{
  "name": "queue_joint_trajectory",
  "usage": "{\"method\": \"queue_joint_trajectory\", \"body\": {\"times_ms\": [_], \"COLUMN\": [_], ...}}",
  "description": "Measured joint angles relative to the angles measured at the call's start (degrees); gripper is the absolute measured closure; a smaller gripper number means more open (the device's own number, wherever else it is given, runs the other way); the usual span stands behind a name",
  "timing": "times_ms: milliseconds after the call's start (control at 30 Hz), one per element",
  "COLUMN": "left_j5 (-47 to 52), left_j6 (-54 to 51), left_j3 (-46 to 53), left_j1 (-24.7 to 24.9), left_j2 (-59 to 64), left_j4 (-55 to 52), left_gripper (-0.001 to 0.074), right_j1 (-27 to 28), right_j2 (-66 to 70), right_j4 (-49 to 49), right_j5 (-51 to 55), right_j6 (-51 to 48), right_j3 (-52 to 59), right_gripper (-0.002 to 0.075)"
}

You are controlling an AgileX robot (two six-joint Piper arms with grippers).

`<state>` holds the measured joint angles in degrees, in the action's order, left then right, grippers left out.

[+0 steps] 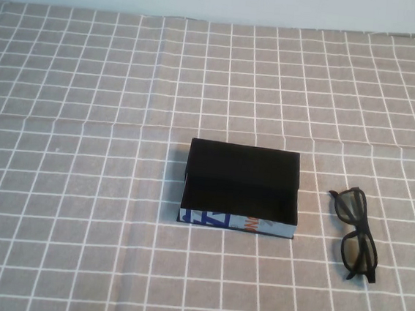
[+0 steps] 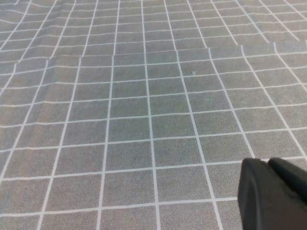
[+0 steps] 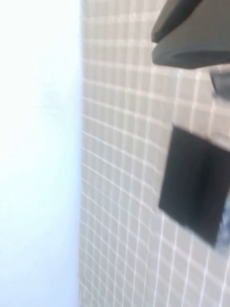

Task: Take glasses out of glasses case

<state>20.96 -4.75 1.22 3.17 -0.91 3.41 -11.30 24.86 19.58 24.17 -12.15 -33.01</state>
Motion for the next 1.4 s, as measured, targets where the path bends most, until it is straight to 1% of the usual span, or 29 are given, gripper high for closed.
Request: {"method": "queue_joint_trajectory", "body": {"times_ms": [67,200,300,433,533,633,733,833,933,1100,1233,1400], "left_j5": [0.0,0.0,0.0,0.0,0.0,0.0,0.0,0.0,0.0,0.0,0.0,0.0], "left_j6": [0.0,0.0,0.0,0.0,0.0,0.0,0.0,0.0,0.0,0.0,0.0,0.0], "left_j3": [0.0,0.0,0.0,0.0,0.0,0.0,0.0,0.0,0.0,0.0,0.0,0.0], "left_j1": [0.0,0.0,0.0,0.0,0.0,0.0,0.0,0.0,0.0,0.0,0.0,0.0], "left_j2": [0.0,0.0,0.0,0.0,0.0,0.0,0.0,0.0,0.0,0.0,0.0,0.0], "left_j4": [0.0,0.0,0.0,0.0,0.0,0.0,0.0,0.0,0.0,0.0,0.0,0.0], "left_gripper": [0.074,0.074,0.074,0.074,0.074,0.074,0.074,0.074,0.074,0.074,0.074,0.074], "right_j1": [0.0,0.0,0.0,0.4,2.9,7.6,11.0,11.6,11.1,8.6,6.9,6.8], "right_j2": [-5.3,-12.7,-15.7,-16.6,-16.7,-16.7,-18.1,-20.9,-23.2,-25.3,-25.3,-25.3], "right_j4": [-3.2,-9.9,-11.1,-10.6,-9.5,-9.3,-11.1,-16.2,-19.0,-19.6,-19.9,-19.9], "right_j5": [-1.9,-9.1,-12.9,-17.2,-20.1,-21.5,-21.2,-17.4,-13.1,-8.3,-7.1,-6.7], "right_j6": [0.0,0.0,0.5,1.1,1.2,1.2,3.4,10.3,14.6,15.9,15.9,15.9], "right_j3": [3.2,10.8,16.0,23.4,28.8,32.8,34.4,34.5,34.5,34.5,34.5,34.6], "right_gripper": [0.0742,0.0742,0.0743,0.0743,0.0743,0.0743,0.0743,0.0743,0.0743,0.0743,0.0743,0.0743]}}
